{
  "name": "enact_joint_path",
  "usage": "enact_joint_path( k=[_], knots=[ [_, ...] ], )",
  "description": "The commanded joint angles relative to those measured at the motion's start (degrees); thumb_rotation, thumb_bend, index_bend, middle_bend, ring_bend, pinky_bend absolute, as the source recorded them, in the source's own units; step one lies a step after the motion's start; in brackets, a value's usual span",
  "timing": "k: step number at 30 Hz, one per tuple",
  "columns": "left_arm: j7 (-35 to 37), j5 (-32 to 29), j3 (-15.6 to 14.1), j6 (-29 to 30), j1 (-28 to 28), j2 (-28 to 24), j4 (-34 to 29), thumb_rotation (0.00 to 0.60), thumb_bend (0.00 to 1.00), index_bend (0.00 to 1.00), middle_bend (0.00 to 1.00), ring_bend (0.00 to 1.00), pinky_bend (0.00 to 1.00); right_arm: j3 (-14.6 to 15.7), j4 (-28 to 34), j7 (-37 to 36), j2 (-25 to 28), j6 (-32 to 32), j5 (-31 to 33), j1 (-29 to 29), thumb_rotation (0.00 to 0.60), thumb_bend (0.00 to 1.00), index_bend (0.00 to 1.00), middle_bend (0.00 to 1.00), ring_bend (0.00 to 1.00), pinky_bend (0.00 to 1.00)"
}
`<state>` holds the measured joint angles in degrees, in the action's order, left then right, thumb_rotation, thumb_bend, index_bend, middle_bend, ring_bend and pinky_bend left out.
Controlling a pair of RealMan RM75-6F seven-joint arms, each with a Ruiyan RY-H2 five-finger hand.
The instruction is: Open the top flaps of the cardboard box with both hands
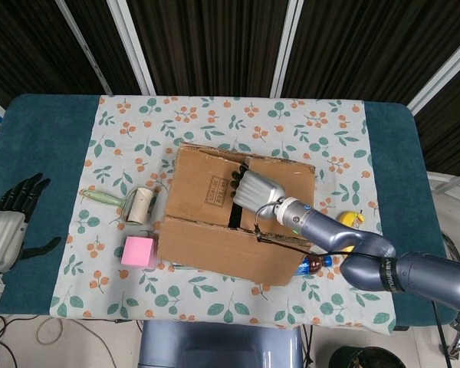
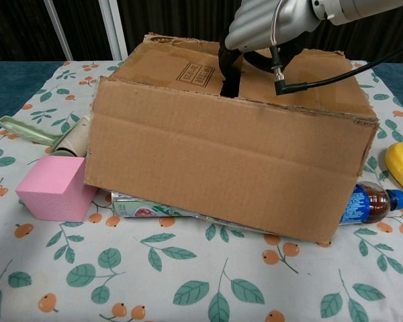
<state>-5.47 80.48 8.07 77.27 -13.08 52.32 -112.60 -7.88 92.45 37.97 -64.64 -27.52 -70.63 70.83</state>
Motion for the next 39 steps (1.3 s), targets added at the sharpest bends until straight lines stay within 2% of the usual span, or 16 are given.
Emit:
enact_joint_path(
  k=[1,10,16,25,31,39],
  knots=[
    [0.06,-0.01,-0.06,0.01,-0.07,0.00,-0.03,0.600,0.16,0.00,0.00,0.01,0.11,0.62,-0.17,0.68,-0.17,0.08,-0.81,0.83,0.600,1.00,0.36,0.27,0.17,0.23],
    [0.22,-0.14,-0.47,-0.33,-0.36,-0.07,-0.25,0.600,0.16,0.00,0.00,0.01,0.11,1.31,-0.47,2.30,0.41,-0.32,-2.32,2.82,0.600,1.00,0.43,0.30,0.19,0.23],
    [1.25,-0.33,-0.73,-0.91,-0.58,-0.52,-0.76,0.600,0.16,0.00,0.00,0.01,0.11,3.09,0.03,5.76,2.36,-0.16,-2.49,3.79,0.600,1.00,0.48,0.33,0.21,0.23],
    [1.42,0.12,-1.01,-0.71,-0.70,-0.67,-1.28,0.600,0.16,0.00,0.00,0.01,0.11,3.79,3.16,8.88,5.39,-1.28,-1.40,4.85,0.600,1.00,0.49,0.33,0.21,0.23],
    [1.53,0.42,-1.27,-0.81,-0.81,-0.77,-1.53,0.600,0.16,0.00,0.00,0.01,0.11,3.13,5.93,9.74,8.70,-0.97,-1.28,6.26,0.600,1.00,0.49,0.33,0.21,0.23],
    [1.92,0.88,-1.45,-0.58,-0.83,-1.26,-2.00,0.600,0.16,0.00,0.00,0.01,0.11,3.83,8.66,11.03,13.15,-0.93,-0.52,6.59,0.600,1.00,0.50,0.33,0.21,0.23]
  ],
)
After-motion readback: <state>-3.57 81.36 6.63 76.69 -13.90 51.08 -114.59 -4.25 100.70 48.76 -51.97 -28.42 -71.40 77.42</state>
